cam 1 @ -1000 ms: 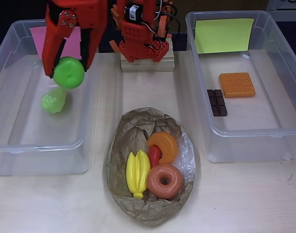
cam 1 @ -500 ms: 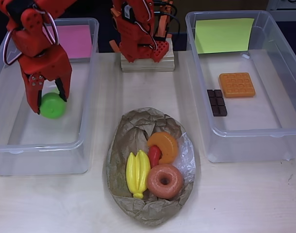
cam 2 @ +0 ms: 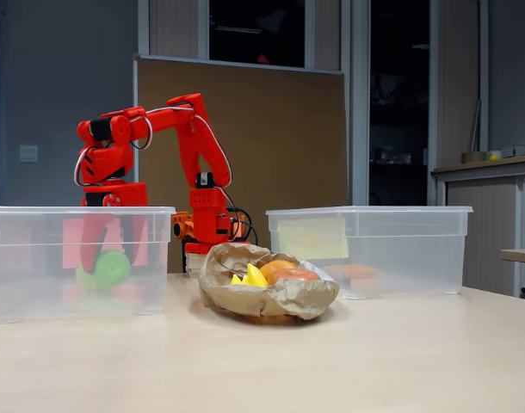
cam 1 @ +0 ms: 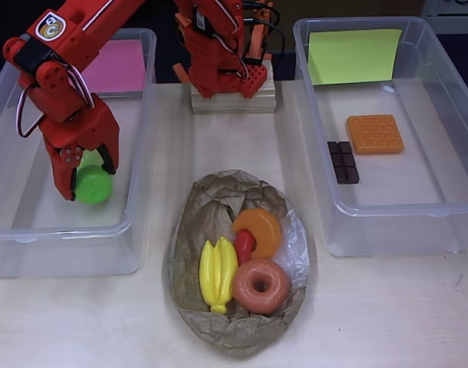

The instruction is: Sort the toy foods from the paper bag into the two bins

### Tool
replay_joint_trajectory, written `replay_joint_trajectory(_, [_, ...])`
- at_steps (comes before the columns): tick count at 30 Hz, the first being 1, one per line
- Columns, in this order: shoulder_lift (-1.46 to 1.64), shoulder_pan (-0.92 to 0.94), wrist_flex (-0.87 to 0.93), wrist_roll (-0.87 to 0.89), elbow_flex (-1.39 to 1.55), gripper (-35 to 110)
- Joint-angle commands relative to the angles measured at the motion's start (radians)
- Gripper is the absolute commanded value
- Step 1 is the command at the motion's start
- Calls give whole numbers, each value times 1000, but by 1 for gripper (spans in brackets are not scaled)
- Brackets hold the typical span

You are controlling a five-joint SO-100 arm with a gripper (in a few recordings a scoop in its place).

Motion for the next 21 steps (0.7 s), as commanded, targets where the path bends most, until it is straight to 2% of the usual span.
replay_joint_trajectory(1, [31,2,0,-29,-11,36])
replay_joint_trajectory(14, [107,-3,18,-38,41,37])
replay_joint_trajectory(21, [287,20,152,-18,8,32])
